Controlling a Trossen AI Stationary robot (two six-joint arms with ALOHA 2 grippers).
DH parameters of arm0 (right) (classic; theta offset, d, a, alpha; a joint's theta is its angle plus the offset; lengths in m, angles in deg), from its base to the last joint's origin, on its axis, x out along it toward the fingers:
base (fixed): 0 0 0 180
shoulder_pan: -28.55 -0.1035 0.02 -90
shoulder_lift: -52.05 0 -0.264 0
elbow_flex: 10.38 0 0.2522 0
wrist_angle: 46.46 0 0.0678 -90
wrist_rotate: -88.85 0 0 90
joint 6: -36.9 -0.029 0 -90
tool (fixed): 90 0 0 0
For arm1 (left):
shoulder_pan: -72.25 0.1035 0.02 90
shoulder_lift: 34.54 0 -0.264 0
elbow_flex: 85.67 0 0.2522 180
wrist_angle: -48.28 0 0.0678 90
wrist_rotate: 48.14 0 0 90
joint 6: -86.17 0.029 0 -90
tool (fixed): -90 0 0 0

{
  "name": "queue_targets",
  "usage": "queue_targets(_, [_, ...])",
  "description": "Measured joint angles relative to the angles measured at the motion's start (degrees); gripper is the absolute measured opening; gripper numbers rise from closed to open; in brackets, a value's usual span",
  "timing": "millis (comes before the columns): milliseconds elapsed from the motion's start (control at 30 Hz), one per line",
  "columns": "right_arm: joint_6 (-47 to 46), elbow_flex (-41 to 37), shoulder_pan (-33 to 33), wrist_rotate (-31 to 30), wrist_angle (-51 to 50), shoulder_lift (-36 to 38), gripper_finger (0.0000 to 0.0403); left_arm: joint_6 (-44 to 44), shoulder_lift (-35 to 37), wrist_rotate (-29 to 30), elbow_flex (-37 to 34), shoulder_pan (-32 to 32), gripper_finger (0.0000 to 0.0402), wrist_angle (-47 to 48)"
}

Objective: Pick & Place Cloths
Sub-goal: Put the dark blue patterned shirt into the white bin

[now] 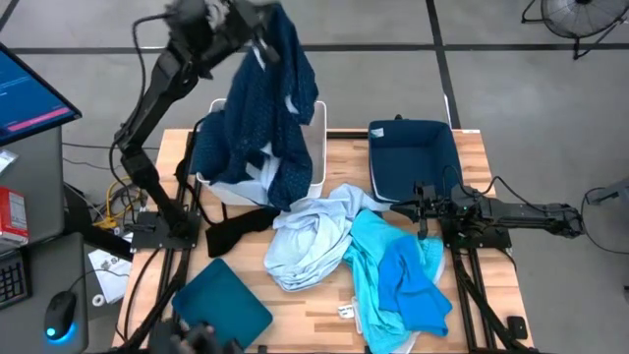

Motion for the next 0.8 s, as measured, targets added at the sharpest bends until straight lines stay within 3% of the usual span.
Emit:
queue_targets(233, [0.00, 0.00, 0.00, 0.00, 0.00, 0.00, 0.0016, -9.64, 7.46, 0.10, -16.21, -1.61, 0.0000, 11.99])
queue_targets(567, [0.02, 0.00, -0.01, -0.02, 0.00, 0.00, 0.0016, -21.77, 17.97, 0.35, -48.18, -2.95, 0.0000, 12.58])
queue_targets(800, [0.01, 0.00, 0.01, -0.02, 0.00, 0.00, 0.0016, -26.52, 20.00, 0.70, -57.97, -3.44, 0.0022, 12.80])
